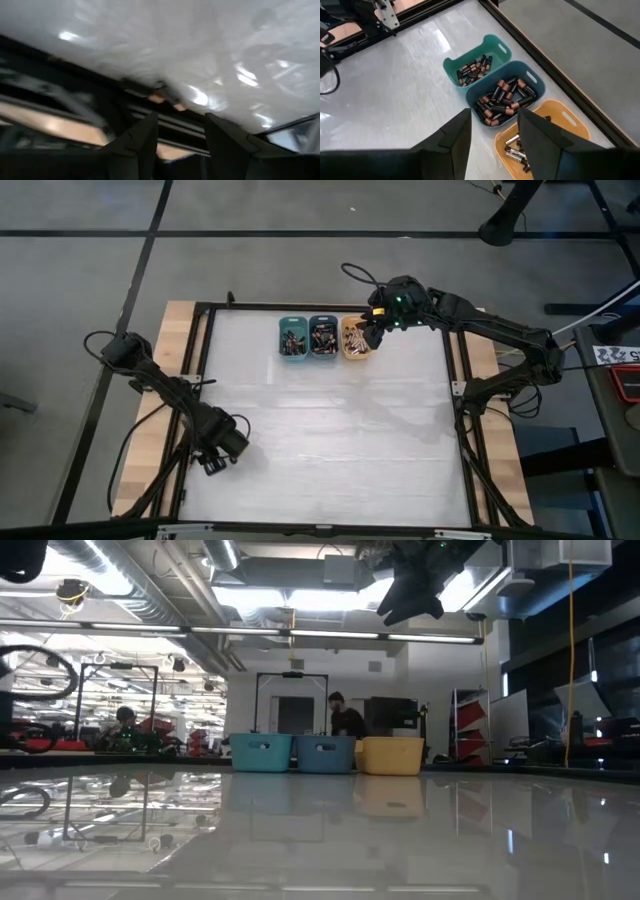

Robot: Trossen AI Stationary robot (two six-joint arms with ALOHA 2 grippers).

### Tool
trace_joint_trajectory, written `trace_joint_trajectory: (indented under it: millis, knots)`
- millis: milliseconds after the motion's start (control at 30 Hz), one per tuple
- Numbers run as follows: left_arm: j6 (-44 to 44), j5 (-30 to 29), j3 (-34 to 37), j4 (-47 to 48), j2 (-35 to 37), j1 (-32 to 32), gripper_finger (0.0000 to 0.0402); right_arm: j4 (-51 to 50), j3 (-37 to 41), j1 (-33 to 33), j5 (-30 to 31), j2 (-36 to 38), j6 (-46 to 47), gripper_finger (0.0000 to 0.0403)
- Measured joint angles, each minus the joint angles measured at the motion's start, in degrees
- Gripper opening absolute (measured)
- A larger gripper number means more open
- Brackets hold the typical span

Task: Sort batteries
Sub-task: Put the brown battery into the green bin

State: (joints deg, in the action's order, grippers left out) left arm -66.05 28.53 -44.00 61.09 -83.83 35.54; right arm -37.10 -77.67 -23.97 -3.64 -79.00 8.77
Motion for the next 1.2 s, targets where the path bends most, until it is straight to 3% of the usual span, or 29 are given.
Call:
trace_joint_trajectory:
  millis: [133,833,1200]
  knots:
    - [-2.5,1.9,2.0,-5.7,0.0,0.1,0.0151,0.0,0.0,0.0,0.0,0.0,1.1,0.016]
    - [-7.0,4.1,8.5,-12.5,0.0,3.5,0.0151,0.0,0.0,0.0,0.0,0.0,1.4,0.016]
    - [-12.7,6.1,13.8,-24.2,0.1,6.6,0.015,0.3,0.0,0.0,0.0,0.0,1.4,0.016]
